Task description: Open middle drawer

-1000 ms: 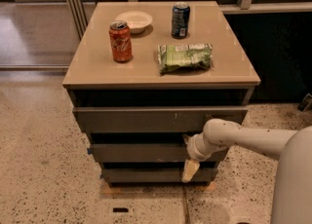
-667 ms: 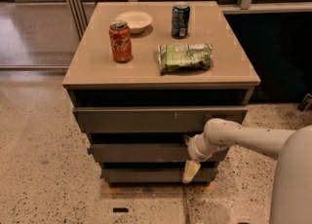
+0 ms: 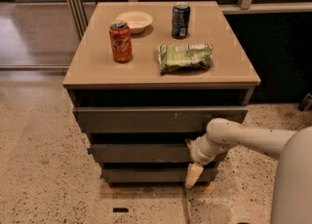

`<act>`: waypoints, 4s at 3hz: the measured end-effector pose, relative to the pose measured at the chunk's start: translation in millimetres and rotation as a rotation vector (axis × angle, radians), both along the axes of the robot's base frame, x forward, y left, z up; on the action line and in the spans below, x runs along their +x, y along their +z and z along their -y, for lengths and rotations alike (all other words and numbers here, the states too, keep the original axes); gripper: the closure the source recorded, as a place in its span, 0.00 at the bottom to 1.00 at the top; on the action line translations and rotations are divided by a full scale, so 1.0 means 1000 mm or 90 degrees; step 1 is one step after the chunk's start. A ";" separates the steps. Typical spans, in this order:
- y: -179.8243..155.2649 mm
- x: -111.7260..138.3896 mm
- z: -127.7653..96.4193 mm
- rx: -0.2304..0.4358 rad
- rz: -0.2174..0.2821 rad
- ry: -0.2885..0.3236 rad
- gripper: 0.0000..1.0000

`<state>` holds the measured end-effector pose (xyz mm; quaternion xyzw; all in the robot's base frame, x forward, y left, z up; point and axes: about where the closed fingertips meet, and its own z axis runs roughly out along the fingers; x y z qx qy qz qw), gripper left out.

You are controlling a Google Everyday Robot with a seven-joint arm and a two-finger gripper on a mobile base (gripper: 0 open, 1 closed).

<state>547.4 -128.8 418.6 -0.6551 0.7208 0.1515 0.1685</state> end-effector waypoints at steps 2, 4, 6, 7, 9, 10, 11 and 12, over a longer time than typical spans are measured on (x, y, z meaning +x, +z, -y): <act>0.014 -0.048 0.005 0.007 -0.052 0.022 0.00; 0.037 -0.130 0.008 0.030 -0.153 0.053 0.00; 0.063 -0.193 0.012 0.045 -0.246 0.073 0.00; 0.064 -0.195 0.012 0.045 -0.249 0.075 0.00; 0.059 -0.157 0.006 0.013 -0.095 0.058 0.00; 0.058 -0.126 0.005 -0.002 -0.003 0.041 0.00; 0.040 -0.089 0.004 -0.002 0.035 0.028 0.00; 0.025 -0.067 0.005 0.005 0.032 0.021 0.00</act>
Offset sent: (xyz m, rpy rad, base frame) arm -0.0796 -0.0113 0.0285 0.0144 0.1292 0.0560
